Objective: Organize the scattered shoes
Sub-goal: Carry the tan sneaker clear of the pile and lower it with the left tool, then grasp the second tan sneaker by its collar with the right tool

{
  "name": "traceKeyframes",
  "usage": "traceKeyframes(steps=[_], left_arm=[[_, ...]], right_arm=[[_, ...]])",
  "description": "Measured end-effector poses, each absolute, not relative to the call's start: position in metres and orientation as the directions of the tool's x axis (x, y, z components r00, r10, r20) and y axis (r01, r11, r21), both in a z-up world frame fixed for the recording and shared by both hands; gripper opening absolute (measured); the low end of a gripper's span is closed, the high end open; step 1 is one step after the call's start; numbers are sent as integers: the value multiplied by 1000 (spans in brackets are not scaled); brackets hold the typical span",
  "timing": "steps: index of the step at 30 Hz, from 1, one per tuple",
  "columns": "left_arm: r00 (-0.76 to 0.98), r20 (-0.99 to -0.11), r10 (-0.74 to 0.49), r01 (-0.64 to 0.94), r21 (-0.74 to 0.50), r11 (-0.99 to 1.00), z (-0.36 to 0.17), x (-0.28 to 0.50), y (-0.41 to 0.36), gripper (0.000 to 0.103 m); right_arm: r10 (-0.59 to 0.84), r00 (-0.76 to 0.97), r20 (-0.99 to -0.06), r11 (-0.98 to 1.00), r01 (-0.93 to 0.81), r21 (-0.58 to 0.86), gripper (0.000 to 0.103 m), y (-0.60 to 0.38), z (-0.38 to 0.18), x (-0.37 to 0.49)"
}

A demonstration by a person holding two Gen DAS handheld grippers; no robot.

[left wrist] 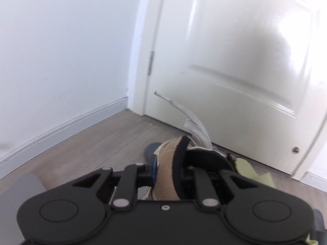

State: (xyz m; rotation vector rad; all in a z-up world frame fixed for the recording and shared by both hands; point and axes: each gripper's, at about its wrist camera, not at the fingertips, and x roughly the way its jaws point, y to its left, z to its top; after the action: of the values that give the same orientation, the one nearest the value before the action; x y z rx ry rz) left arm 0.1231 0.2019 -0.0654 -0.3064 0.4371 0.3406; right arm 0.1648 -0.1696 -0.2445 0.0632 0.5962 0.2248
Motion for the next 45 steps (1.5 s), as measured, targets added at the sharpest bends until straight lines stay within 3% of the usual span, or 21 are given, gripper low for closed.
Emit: traceKeyframes(steps=[4,8,12,17,24,27,30,33,35,38,39,42,45], left_arm=[[887,-461,19,-202,-351,914,-60,100,143,16],[855,-488,-174,-71,-444,893,-87,106,90,16],[809,-534,-244,-19,-439,898,-111,138,38,16],[808,-543,-230,-58,-461,885,-143,169,0,16],[702,-693,-166,-170,-389,906,-224,171,-30,21],[652,-746,-138,-131,-289,948,-241,168,-42,27],[625,-764,-160,-110,-289,951,-242,165,-37,28],[629,-729,-270,-111,-428,897,-227,158,-8,39],[634,-701,-325,-92,-486,869,-214,153,12,40],[688,-659,-303,-63,-470,881,-196,142,40,53],[713,-657,-244,-66,-409,910,-188,139,49,59],[735,-651,-189,-58,-338,940,-181,139,68,60],[742,-644,-188,-86,-369,926,-189,142,89,60]], right_arm=[[215,837,-503,975,-155,161,70,-186,-232,162],[173,874,-454,976,-90,199,70,-212,-219,158],[125,896,-426,964,-8,266,70,-241,-213,157],[90,908,-409,935,64,348,70,-269,-210,153],[93,899,-428,927,79,367,71,-273,-218,159],[104,895,-435,936,59,346,71,-268,-220,161],[100,892,-440,961,29,277,76,-256,-220,163],[135,885,-446,967,-19,255,78,-246,-220,163],[176,878,-446,966,-67,249,79,-239,-218,162],[263,853,-452,961,-187,205,80,-227,-211,161],[292,839,-459,955,-231,184,80,-222,-209,162],[363,781,-507,921,-383,70,80,-203,-207,163],[400,705,-586,831,-549,-94,80,-174,-214,158]])
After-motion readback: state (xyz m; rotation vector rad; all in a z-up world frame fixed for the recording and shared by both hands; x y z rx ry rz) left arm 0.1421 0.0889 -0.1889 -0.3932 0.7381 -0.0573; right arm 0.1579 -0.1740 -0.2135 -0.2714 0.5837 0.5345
